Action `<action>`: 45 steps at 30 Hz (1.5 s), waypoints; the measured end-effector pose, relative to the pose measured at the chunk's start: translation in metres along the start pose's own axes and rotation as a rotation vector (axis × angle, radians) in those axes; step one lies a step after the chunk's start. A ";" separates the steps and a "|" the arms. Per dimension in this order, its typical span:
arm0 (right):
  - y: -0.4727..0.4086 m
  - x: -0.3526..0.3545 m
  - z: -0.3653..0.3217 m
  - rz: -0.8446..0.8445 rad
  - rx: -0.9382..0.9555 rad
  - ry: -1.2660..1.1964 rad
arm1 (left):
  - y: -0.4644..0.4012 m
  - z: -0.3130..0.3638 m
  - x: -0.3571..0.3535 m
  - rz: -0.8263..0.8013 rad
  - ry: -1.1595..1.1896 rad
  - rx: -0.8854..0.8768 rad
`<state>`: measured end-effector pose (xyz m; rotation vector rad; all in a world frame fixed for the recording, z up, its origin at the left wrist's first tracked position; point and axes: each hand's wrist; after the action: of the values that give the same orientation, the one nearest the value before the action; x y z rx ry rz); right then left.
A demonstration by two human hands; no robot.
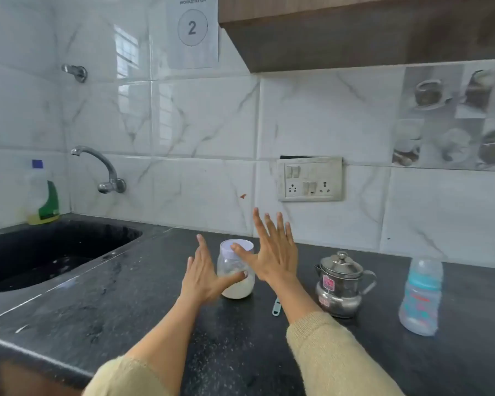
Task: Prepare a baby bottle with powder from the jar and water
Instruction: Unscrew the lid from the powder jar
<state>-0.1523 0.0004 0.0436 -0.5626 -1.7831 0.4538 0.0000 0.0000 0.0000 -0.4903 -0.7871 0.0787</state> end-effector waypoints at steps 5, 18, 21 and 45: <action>-0.014 -0.015 -0.023 -0.250 0.001 -0.027 | -0.017 0.000 -0.014 -0.048 0.263 0.064; 0.021 0.058 -0.020 -0.395 -0.096 -0.095 | 0.028 0.046 0.000 0.083 0.208 -0.037; 0.036 0.093 -0.011 -0.378 -0.102 -0.020 | 0.049 0.073 0.002 0.056 0.236 -0.059; 0.096 0.192 0.041 -0.835 -0.242 0.314 | 0.141 0.146 -0.055 -0.079 0.450 -0.180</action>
<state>-0.2218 0.1896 0.1269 -0.0102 -1.6033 -0.4097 -0.1249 0.1684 -0.0122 -0.6186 -0.3717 -0.1734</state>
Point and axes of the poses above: each hand's wrist, its own y-axis away from the middle knuckle, its own x-axis out of the back of the hand, z = x × y, and after that the axes turned 11 degrees about -x, right-handed
